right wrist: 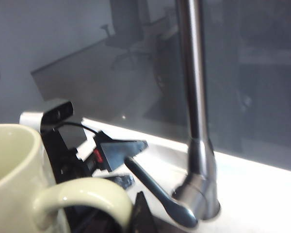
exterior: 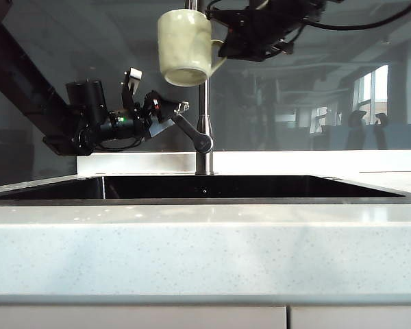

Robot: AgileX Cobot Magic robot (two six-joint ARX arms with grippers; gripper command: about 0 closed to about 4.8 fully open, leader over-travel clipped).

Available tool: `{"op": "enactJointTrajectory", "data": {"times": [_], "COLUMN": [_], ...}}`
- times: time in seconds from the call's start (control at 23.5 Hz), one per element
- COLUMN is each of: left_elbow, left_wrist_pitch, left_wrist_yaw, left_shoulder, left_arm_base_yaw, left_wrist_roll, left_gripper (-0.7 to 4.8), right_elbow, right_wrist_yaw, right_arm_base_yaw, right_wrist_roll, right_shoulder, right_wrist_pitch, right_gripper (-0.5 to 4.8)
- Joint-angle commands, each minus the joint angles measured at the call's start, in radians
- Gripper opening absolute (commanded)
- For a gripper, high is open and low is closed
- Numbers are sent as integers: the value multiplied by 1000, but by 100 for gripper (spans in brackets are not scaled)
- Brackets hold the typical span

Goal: Pick up the mug next to the sink, go to the faucet to get some water, pour the water into the sink, and finally put the mug back to its place.

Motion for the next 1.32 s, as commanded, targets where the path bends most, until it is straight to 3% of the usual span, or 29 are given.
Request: {"op": "enactJointTrajectory", "data": {"times": [0.04, 0.21, 0.6, 1.32], "left_elbow": [8, 8, 8, 11], "left_wrist_pitch": [6, 1, -72, 24], "left_wrist_yaw": [4, 4, 22, 227], "left_shoulder": [-3, -3, -3, -4], "left_arm_base_yaw": [-3, -3, -3, -3], "left_wrist_roll": [5, 5, 36, -31], "left_gripper": [463, 463, 462, 425], "right_elbow": [57, 72, 72, 73], "right_wrist_yaw": [27, 103, 107, 110], "right_arm_base_yaw": [3, 3, 2, -5], "right_wrist_roll": [12, 11, 8, 7], "right_shoulder": [13, 23, 23, 23], "right_wrist_pitch": [69, 103, 154, 159], "right_gripper": [-5, -5, -5, -5]}}
